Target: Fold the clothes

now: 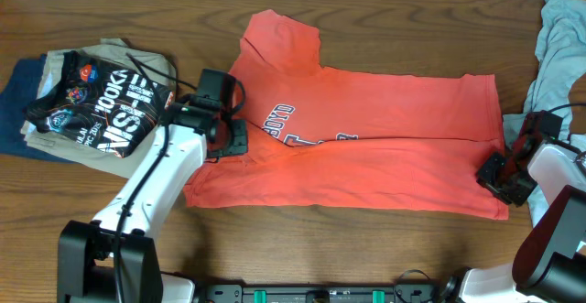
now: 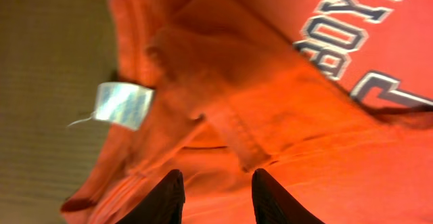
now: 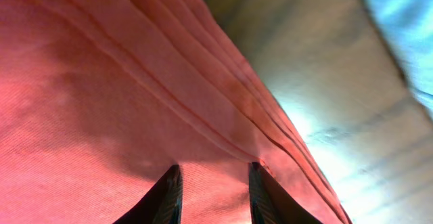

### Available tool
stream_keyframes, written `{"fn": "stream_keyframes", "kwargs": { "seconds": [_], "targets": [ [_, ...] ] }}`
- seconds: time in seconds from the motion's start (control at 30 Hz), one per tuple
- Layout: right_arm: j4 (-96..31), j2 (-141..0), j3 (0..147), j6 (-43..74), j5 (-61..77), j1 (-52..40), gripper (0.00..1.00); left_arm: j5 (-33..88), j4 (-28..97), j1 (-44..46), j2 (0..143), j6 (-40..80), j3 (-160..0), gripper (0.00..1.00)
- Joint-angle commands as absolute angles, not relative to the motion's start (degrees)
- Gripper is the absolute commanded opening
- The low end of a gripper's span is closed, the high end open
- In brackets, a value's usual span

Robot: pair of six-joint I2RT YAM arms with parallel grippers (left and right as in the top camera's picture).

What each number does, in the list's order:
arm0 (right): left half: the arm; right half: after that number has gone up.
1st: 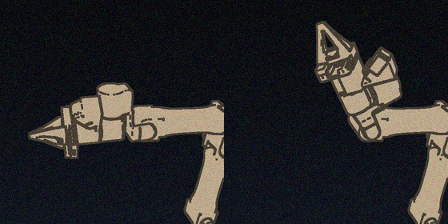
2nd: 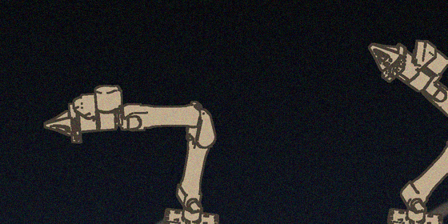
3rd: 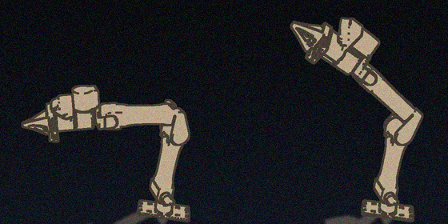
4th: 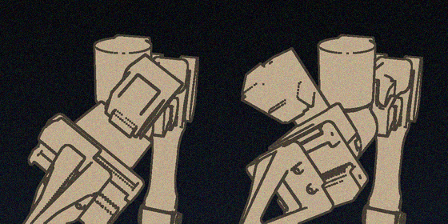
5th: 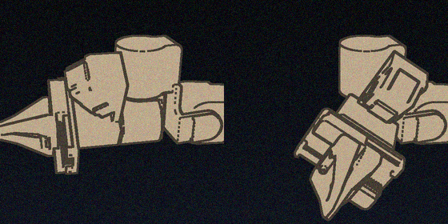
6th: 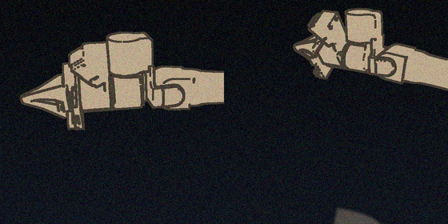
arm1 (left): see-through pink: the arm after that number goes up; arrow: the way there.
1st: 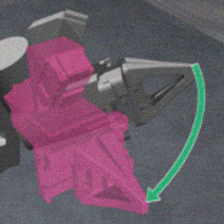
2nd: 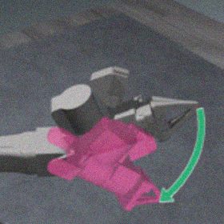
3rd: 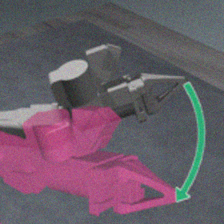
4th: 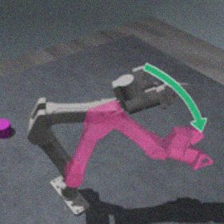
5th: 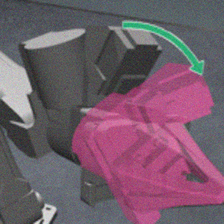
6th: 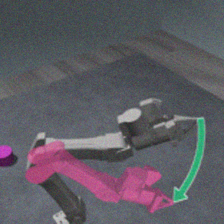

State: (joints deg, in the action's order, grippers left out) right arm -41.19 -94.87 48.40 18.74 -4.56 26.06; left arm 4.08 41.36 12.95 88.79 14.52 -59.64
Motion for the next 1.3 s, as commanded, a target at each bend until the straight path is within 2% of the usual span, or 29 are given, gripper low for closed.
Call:
{"fn": "stream_keyframes", "kwargs": {
  "seconds": [0.0, 0.4, 0.8, 1.27],
  "targets": [
    [-43.05, -96.55, 48.82, 20.69, -11.31, 26.98, 0.31, 3.38, 41.98, 11.18, 89.47, 14.00, -59.20, 0.35],
    [-43.68, -87.64, 54.50, 12.73, 5.37, 25.71, 0.38, 3.38, 41.17, 10.57, 90.56, 14.20, -57.80, 0.35],
    [-41.28, -87.77, 52.14, 10.57, 6.00, 21.89, 0.39, 3.40, 36.51, 10.13, 100.73, 14.20, -54.59, 0.36],
    [-41.15, -87.77, 50.74, 10.57, 5.96, 21.78, 0.39, 4.03, 41.98, 9.67, 109.45, 16.56, -51.07, 0.36]
  ]
}}
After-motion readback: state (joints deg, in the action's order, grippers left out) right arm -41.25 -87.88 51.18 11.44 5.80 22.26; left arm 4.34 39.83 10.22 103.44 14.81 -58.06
